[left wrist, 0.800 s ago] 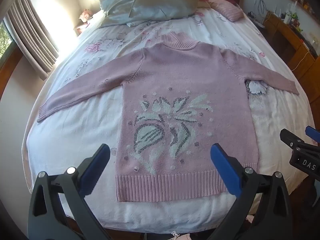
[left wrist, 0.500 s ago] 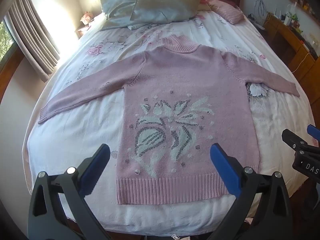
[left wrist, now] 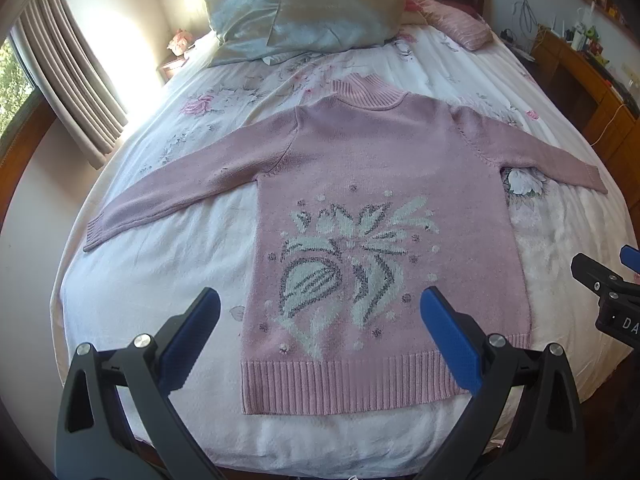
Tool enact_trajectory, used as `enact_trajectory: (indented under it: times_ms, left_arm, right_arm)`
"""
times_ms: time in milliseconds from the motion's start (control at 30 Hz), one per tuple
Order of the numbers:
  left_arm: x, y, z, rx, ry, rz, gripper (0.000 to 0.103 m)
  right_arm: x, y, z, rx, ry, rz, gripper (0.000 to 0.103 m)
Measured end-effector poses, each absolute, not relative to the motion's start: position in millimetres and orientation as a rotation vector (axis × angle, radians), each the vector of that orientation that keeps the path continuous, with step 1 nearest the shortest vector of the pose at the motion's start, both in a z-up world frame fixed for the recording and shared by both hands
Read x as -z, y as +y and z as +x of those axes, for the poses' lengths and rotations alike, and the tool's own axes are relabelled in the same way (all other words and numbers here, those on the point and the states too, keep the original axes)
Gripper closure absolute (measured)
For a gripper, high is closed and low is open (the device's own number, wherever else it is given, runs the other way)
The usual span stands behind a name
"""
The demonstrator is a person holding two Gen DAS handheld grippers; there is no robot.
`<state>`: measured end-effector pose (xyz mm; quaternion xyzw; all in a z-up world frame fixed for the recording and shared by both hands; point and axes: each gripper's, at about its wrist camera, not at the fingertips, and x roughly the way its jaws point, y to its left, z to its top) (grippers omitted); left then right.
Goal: Fold small clothes
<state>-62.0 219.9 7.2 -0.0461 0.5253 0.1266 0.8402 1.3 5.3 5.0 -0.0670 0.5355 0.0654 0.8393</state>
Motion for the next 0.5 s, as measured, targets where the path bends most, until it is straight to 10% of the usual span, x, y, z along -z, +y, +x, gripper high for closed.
enact_trajectory:
  times_ms: [500]
  left_arm:
    - [-8.0, 220.1, -64.1, -0.277, 1.104, -0.093, 0.004]
  right_arm:
    - [-6.8, 6.1, -0.4, -0.145, 1.134, -0.139, 0.004]
